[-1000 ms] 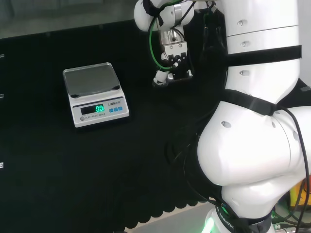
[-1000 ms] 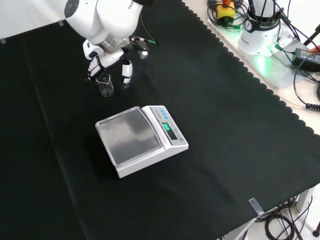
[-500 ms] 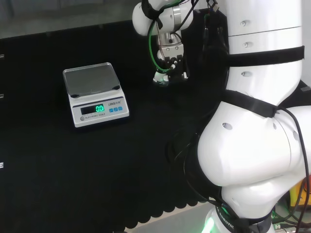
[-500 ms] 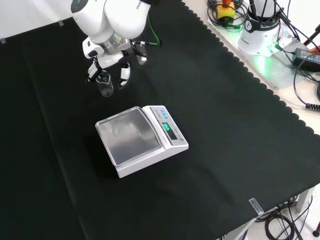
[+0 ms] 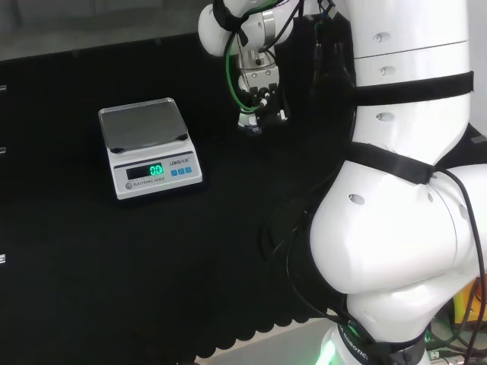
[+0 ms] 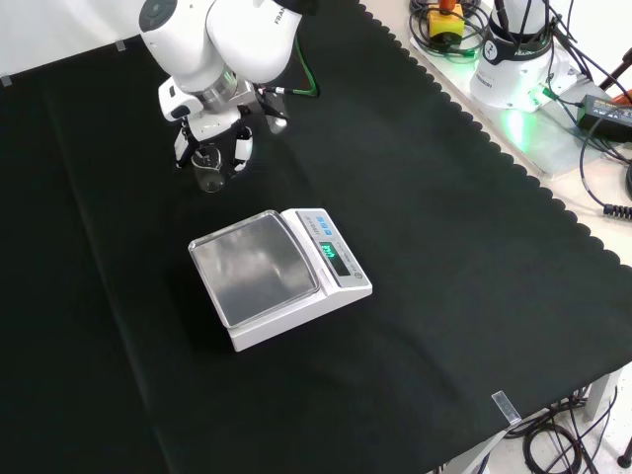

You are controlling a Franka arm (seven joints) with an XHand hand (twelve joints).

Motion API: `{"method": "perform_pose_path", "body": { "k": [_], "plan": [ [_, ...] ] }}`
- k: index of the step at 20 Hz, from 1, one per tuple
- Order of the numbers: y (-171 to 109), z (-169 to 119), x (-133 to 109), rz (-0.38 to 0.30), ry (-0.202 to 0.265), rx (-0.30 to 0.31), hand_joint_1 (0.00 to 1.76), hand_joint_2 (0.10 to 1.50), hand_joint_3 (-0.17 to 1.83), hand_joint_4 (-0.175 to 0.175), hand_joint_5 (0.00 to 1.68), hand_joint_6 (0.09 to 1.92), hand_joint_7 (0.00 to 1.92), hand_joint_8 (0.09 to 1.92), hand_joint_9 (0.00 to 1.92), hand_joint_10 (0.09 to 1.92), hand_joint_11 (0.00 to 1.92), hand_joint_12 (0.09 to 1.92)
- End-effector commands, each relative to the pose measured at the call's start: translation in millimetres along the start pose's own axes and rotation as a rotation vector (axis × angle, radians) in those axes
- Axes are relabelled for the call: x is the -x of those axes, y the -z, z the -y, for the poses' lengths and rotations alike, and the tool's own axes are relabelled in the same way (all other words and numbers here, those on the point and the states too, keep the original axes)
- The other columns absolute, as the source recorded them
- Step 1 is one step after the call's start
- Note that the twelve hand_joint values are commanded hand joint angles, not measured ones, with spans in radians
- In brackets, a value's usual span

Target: Pick up the beaker.

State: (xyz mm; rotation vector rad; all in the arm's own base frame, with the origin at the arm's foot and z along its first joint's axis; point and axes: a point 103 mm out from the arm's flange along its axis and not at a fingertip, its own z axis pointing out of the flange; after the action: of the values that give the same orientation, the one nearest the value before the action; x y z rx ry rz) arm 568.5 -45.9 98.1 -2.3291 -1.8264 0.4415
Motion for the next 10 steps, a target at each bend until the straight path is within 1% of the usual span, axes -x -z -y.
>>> {"method": "perform_pose_path", "body": {
  "k": [1,4,8,10],
  "plan": [
    [-4.5,-3.2,2.9,0.006,-0.012,-0.038,1.25,0.61,0.69,-0.175,0.68,0.46,0.91,0.63,1.27,0.21,1.34,0.76],
    [-3.7,-3.7,5.0,-0.019,-0.020,-0.032,1.26,0.61,0.70,-0.175,0.67,0.54,0.93,0.64,1.29,0.19,1.35,0.75],
    [-0.3,-2.2,7.1,-0.062,-0.021,-0.019,1.27,0.61,0.71,-0.175,0.68,0.58,0.95,0.65,1.29,0.18,1.36,0.74],
    [2.3,-0.8,7.8,-0.071,-0.019,-0.001,1.27,0.62,0.71,-0.175,0.69,0.59,0.96,0.66,1.30,0.19,1.36,0.74]
  ]
}}
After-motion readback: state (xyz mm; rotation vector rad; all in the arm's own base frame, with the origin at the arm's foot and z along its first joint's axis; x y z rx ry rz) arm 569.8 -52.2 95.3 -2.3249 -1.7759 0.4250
